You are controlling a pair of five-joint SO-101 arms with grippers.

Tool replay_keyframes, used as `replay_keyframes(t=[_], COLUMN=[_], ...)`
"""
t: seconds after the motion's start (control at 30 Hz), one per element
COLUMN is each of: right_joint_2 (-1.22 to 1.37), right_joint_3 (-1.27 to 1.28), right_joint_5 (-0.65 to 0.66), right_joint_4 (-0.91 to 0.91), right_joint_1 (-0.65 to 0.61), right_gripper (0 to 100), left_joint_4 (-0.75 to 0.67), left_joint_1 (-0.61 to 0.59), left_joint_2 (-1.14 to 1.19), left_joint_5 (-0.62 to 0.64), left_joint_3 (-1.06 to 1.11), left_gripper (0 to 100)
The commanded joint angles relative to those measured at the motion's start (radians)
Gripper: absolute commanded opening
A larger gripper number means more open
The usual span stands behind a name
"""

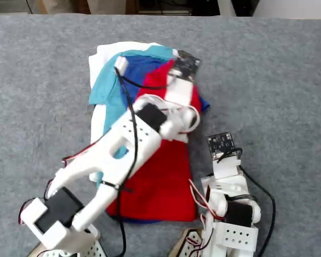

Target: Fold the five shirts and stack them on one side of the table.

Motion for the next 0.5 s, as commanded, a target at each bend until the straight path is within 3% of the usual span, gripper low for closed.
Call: replay_keyframes(t=[0.0, 0.23, 0.33, 0.47], right_joint_2=[-0.113, -0.113, -0.113, -0.111], right_joint_3=[0.001, 0.001, 0.001, -0.004], right_joint_5=[-0.011, -0.011, -0.008, -0.005], right_joint_4=[0.003, 0.003, 0.003, -0.015], right_joint_1=[-0.018, -0.018, -0.016, -0.01], right_gripper=[0.5, 0.5, 0.5, 0.5], left_joint_4=[0.009, 0.089, 0.124, 0.178], left_joint_1=[0.055, 0.029, -0.032, -0.219], left_joint_2=[-0.047, -0.077, -0.111, -0.163], left_joint_5=[0.003, 0.003, -0.003, -0.002], left_joint_3=[-0.048, -0.063, -0.107, -0.186], left_gripper=[10, 46, 48, 42])
